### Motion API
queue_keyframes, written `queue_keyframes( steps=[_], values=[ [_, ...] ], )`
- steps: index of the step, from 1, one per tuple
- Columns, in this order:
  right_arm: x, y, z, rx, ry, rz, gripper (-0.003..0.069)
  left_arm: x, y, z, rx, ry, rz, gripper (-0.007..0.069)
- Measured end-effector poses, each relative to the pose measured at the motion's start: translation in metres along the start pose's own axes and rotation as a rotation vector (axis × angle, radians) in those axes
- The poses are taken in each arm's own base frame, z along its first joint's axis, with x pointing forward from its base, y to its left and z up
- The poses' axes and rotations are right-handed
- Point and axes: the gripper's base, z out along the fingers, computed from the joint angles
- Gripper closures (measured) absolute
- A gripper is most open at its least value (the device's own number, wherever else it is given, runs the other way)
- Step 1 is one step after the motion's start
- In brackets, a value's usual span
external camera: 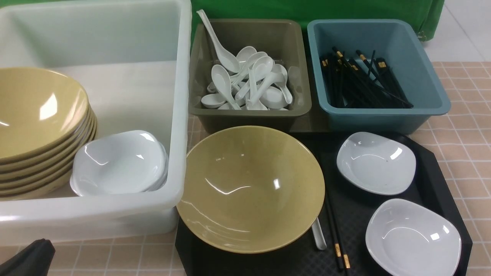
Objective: On brown table put chopsticks spoon bowls plates into blue grey white boxes.
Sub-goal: 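Grasp the large bowl on the tray by its rim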
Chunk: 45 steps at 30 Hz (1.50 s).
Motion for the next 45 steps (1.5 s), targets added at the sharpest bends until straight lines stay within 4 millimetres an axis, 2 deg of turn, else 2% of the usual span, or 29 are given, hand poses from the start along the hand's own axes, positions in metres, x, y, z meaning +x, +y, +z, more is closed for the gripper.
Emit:
queue_keyframes(
  steps=[14, 18, 22, 23, 25, 26, 28, 30, 36, 40, 42, 43, 44, 45],
  values=[
    [-0.004, -0.001, 0.000, 0.007, -0.044, 0.000, 0.0422, 0.000, 0.000, 0.000, -0.001, -0.001, 0.004, 0.0634],
    [-0.015, -0.002, -0.001, 0.027, -0.172, 0.000, 0.0422, -0.009, 0.000, 0.000, -0.001, -0.102, 0.007, 0.0634],
    [-0.042, -0.007, -0.011, 0.071, -0.486, 0.018, 0.0422, -0.037, 0.000, -0.008, 0.000, -0.427, 0.022, 0.0634],
    [-0.043, -0.007, -0.011, 0.073, -0.502, 0.021, 0.0422, -0.039, 0.000, -0.009, 0.000, -0.442, 0.023, 0.0634],
    [-0.058, -0.009, -0.022, 0.076, -0.701, 0.089, 0.0422, -0.052, -0.001, -0.016, 0.002, -0.611, 0.032, 0.0634],
    [-0.060, -0.009, -0.023, 0.072, -0.734, 0.108, 0.0422, -0.054, -0.001, -0.018, 0.002, -0.637, 0.034, 0.0634],
    [-0.071, -0.011, -0.036, 0.020, -0.920, 0.247, 0.0422, -0.064, -0.001, -0.026, 0.004, -0.785, 0.029, 0.0634],
    [-0.076, -0.013, -0.042, -0.014, -1.014, 0.331, 0.0422, -0.071, 0.000, -0.034, 0.023, -0.896, -0.059, 0.0634],
    [-0.078, -0.013, -0.045, -0.067, -1.047, 0.419, 0.0422, -0.072, 0.010, -0.036, 0.058, -0.930, -0.366, 0.0634],
    [-0.092, -0.016, -0.052, -0.070, -1.053, 0.430, 0.0429, -0.075, 0.010, -0.040, 0.070, -0.971, -0.392, 0.0634],
    [-0.114, -0.020, -0.062, -0.071, -1.066, 0.429, 0.0466, -0.092, 0.007, -0.046, 0.079, -0.950, -0.370, 0.0634],
    [-0.118, -0.020, -0.064, -0.071, -1.071, 0.429, 0.0471, -0.097, 0.006, -0.049, 0.083, -0.959, -0.366, 0.0634],
    [-0.136, -0.023, -0.069, -0.064, -1.054, 0.420, 0.0528, -0.120, 0.002, -0.057, 0.086, -0.929, -0.330, 0.0633],
    [-0.143, -0.025, -0.070, -0.059, -1.037, 0.414, 0.0547, -0.134, 0.000, -0.063, 0.089, -0.936, -0.311, 0.0633]
  ],
)
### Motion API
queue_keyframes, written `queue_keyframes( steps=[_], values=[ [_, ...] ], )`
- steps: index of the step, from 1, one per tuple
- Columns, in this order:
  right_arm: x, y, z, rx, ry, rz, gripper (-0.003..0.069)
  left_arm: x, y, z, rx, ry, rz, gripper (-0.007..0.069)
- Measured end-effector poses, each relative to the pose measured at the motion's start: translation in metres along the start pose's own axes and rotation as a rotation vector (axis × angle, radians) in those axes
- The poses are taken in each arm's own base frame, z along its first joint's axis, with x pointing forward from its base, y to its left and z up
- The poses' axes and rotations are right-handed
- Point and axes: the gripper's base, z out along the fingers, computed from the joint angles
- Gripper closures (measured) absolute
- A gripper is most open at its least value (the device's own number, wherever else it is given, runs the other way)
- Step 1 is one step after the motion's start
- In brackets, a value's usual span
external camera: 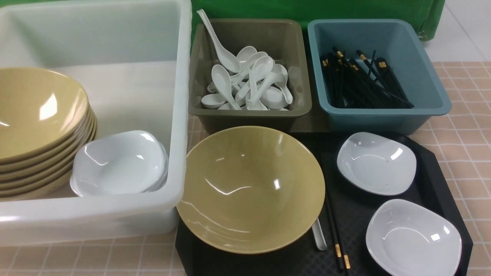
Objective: On brown table put chopsticks spoon bowls plates into blue grey white boxes.
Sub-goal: 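Grasp the large bowl on the tray by its rim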
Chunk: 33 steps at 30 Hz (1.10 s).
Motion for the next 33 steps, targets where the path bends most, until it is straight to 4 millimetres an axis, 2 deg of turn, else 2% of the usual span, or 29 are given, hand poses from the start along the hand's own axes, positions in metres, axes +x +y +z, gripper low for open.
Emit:
queue_keyframes(
  steps=[1, 2, 4, 7, 10, 11, 12, 15, 18, 20, 21, 23, 24, 25, 27, 28, 29, 30, 33],
  values=[
    [-0.001, 0.000, 0.001, 0.001, 0.005, -0.009, 0.0561, -0.004, -0.003, 0.004, 0.002, 0.017, 0.016, 0.0633],
    [-0.007, 0.002, 0.014, 0.018, 0.072, -0.062, 0.0605, -0.019, -0.013, 0.022, 0.010, 0.053, 0.067, 0.0633],
    [-0.007, 0.002, 0.026, 0.037, 0.178, -0.139, 0.0620, -0.031, -0.021, 0.038, 0.018, 0.087, 0.117, 0.0633],
    [0.008, -0.002, 0.038, 0.052, 0.409, -0.294, 0.0620, -0.026, -0.023, 0.063, 0.006, 0.176, 0.175, 0.0633],
    [0.047, -0.013, 0.040, 0.049, 0.772, -0.403, 0.0620, 0.004, -0.015, 0.083, -0.032, 0.351, 0.184, 0.0633],
    [0.059, -0.016, 0.040, 0.052, 0.864, -0.398, 0.0620, 0.015, -0.013, 0.089, -0.039, 0.426, 0.196, 0.0632],
    [0.076, -0.019, 0.035, 0.062, 1.038, -0.351, 0.0620, 0.028, -0.012, 0.097, -0.037, 0.551, 0.217, 0.0632],
    [0.100, -0.018, 0.027, 0.055, 1.272, -0.252, 0.0620, 0.048, -0.016, 0.111, -0.016, 0.794, 0.235, 0.0632],
    [0.119, -0.010, 0.018, -0.070, 1.475, -0.219, 0.0620, 0.071, -0.030, 0.125, 0.060, 1.090, 0.237, 0.0632],
    [0.127, -0.003, 0.013, -0.199, 1.561, -0.234, 0.0620, 0.087, -0.046, 0.136, 0.146, 1.253, 0.236, 0.0632],
    [0.128, -0.003, 0.012, -0.212, 1.577, -0.234, 0.0620, 0.088, -0.047, 0.139, 0.146, 1.255, 0.233, 0.0632],
    [0.136, 0.004, 0.009, -0.331, 1.633, -0.241, 0.0620, 0.115, -0.073, 0.153, 0.264, 1.417, 0.215, 0.0632],
    [0.136, 0.005, 0.008, -0.334, 1.633, -0.241, 0.0620, 0.117, -0.077, 0.153, 0.283, 1.433, 0.214, 0.0632],
    [0.139, 0.007, 0.009, -0.362, 1.638, -0.242, 0.0620, 0.138, -0.094, 0.159, 0.349, 1.505, 0.211, 0.0632],
    [0.141, 0.008, 0.011, -0.373, 1.621, -0.250, 0.0620, 0.166, -0.116, 0.162, 0.424, 1.580, 0.224, 0.0632],
    [0.141, 0.008, 0.011, -0.371, 1.619, -0.250, 0.0620, 0.169, -0.116, 0.163, 0.423, 1.585, 0.226, 0.0632],
    [0.142, 0.008, 0.014, -0.363, 1.593, -0.254, 0.0620, 0.198, -0.133, 0.161, 0.476, 1.652, 0.248, 0.0632],
    [0.142, 0.008, 0.015, -0.359, 1.582, -0.256, 0.0620, 0.207, -0.139, 0.161, 0.492, 1.667, 0.258, 0.0632],
    [0.142, 0.007, 0.016, -0.356, 1.571, -0.259, 0.0617, 0.261, -0.158, 0.154, 0.528, 1.779, 0.325, 0.0632]
  ],
)
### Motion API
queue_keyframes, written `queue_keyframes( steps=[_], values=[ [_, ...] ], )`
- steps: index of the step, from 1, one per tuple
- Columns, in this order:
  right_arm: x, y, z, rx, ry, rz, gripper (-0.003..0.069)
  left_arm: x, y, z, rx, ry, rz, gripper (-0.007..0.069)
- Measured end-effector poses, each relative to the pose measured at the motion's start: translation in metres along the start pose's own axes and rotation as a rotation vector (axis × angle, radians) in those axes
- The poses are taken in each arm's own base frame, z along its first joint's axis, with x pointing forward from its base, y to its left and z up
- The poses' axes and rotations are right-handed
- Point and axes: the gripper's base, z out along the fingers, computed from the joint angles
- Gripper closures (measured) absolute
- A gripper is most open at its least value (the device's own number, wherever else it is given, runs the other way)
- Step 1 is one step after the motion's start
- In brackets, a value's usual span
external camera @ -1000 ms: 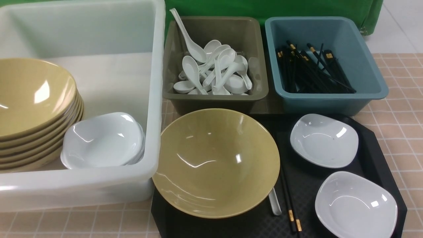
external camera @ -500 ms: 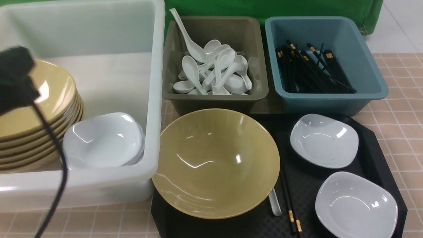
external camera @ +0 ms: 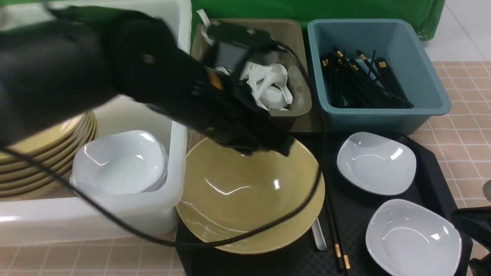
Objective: On brown table put chopsticks spoon bowls plates into blue grey white boxes.
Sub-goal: 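Grasp the large bowl on the tray by its rim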
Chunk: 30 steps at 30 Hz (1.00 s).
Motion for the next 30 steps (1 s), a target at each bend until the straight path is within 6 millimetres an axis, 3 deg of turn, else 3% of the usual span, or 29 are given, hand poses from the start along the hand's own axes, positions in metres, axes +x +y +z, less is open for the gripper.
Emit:
queue_keyframes(
  steps=[6, 11, 21, 26, 29, 30],
  values=[
    [0.000, 0.000, 0.000, -0.001, -0.001, 0.002, 0.0615, -0.002, 0.002, 0.076, -0.038, 0.214, -0.041, 0.0632],
    [-0.001, 0.000, 0.000, 0.003, -0.013, 0.016, 0.0612, 0.002, -0.001, 0.103, 0.011, 0.270, -0.103, 0.0632],
    [-0.002, -0.001, 0.000, 0.006, -0.020, 0.053, 0.0610, -0.009, -0.036, 0.100, 0.364, 0.175, -0.132, 0.0615],
    [-0.002, -0.001, 0.000, 0.007, -0.022, 0.058, 0.0610, -0.022, -0.039, 0.081, 0.435, 0.134, -0.020, 0.0480],
    [-0.002, -0.001, 0.000, 0.007, -0.022, 0.058, 0.0610, -0.034, -0.013, 0.053, 0.264, 0.121, 0.050, 0.0321],
    [-0.002, -0.001, 0.000, 0.007, -0.022, 0.058, 0.0610, -0.034, -0.009, 0.052, 0.247, 0.123, 0.040, 0.0312]
  ],
)
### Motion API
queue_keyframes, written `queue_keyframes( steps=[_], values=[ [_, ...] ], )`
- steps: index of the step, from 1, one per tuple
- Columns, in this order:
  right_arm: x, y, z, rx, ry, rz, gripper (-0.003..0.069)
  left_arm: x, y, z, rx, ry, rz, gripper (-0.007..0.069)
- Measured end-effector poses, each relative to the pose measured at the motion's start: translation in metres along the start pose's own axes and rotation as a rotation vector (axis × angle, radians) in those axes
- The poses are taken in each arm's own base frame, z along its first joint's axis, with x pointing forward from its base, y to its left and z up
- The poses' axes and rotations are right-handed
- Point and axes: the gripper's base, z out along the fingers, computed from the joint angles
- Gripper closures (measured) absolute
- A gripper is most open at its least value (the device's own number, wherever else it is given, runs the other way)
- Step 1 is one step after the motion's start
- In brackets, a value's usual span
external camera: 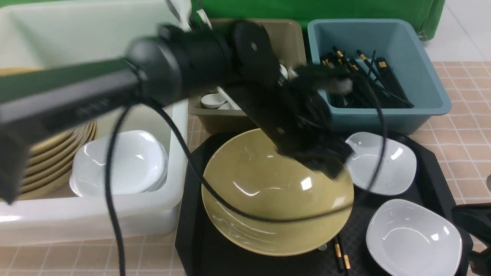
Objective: On brown table put chopsticks spoon bowls plates into blue grey white boxes.
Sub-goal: 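Grasp the large bowl on the tray by its rim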
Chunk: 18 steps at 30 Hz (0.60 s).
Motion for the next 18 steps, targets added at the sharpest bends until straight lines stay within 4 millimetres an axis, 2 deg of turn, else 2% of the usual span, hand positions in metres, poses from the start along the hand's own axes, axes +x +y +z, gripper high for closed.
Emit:
queue_keyframes(
  steps=[1, 3, 6, 8, 14, 16, 18],
  values=[
    [0.000, 0.000, 0.000, 0.000, 0.000, 0.002, 0.0610, -0.001, 0.013, -0.016, -0.127, 0.002, -0.001, 0.0246],
    [0.000, 0.000, 0.000, 0.000, 0.000, 0.004, 0.0610, 0.000, 0.028, -0.029, -0.280, 0.008, -0.021, 0.0176],
    [0.000, 0.000, 0.000, 0.000, 0.000, 0.007, 0.0610, 0.002, 0.043, -0.032, -0.412, 0.023, -0.040, 0.0116],
    [0.000, 0.000, 0.000, 0.000, 0.000, 0.007, 0.0610, 0.003, 0.052, -0.022, -0.460, 0.052, -0.046, 0.0090],
    [0.000, 0.000, 0.000, 0.000, 0.000, 0.007, 0.0610, 0.013, 0.071, 0.019, -0.477, 0.169, -0.057, 0.0091],
    [0.000, 0.000, 0.000, 0.000, 0.000, 0.007, 0.0610, 0.017, 0.075, 0.030, -0.471, 0.212, -0.062, 0.0099],
    [0.000, 0.000, 0.000, 0.000, 0.000, 0.007, 0.0610, 0.021, 0.077, 0.037, -0.460, 0.255, -0.051, 0.0143]
  ],
)
